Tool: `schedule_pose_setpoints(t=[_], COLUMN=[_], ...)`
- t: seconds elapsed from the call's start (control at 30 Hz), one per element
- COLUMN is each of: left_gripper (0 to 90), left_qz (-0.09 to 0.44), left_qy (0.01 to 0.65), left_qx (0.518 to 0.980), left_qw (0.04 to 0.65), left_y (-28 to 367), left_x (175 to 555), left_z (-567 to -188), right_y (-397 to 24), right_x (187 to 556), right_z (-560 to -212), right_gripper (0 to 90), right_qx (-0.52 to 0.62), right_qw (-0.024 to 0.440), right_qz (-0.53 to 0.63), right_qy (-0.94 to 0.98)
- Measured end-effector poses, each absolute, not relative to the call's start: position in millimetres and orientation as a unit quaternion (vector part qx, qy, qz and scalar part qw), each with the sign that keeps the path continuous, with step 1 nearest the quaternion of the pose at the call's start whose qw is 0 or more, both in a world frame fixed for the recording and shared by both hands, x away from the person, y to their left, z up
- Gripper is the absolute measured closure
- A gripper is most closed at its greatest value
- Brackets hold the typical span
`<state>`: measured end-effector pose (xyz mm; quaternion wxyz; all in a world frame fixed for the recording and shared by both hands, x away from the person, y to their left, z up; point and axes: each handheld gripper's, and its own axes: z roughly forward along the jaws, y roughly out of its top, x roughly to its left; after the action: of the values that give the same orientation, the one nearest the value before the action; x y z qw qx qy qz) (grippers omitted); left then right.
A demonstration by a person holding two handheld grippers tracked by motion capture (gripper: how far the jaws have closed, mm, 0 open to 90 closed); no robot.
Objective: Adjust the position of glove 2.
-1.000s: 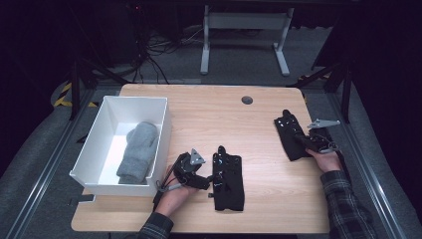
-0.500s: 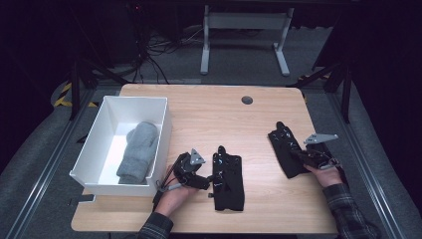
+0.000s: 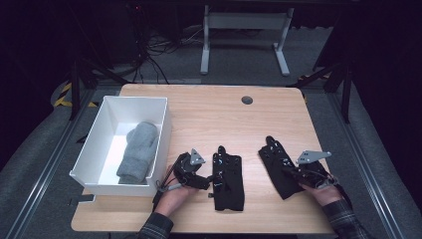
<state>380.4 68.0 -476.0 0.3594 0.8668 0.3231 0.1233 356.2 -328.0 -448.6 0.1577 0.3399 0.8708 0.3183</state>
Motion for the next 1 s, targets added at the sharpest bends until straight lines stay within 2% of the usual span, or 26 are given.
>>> schedule_pose_setpoints(t=[0.17,0.33,0.47,0.8,1.0], left_gripper=[10.5,10.5,10.6,10.6,10.6], left_qz=[0.124,0.124,0.125,0.125,0.125], left_qy=[0.324,0.324,0.324,0.325,0.325], left_qx=[0.866,0.866,0.866,0.865,0.865], left_qw=[0.36,0.36,0.361,0.361,0.361], left_y=[68,68,68,68,68], left_x=[380,380,380,380,380], left_z=[-476,-476,-476,-476,-476], right_y=[-325,-345,-356,-331,-326], right_x=[344,343,349,345,353], right_z=[-441,-436,-442,-447,-438], right_gripper=[90.0,90.0,90.0,90.0,90.0], right_qx=[0.327,0.348,0.364,0.319,0.319], right_qw=[0.172,0.19,0.183,0.166,0.167], right_qz=[0.326,0.328,0.313,0.308,0.333], right_qy=[0.87,0.857,0.858,0.881,0.871])
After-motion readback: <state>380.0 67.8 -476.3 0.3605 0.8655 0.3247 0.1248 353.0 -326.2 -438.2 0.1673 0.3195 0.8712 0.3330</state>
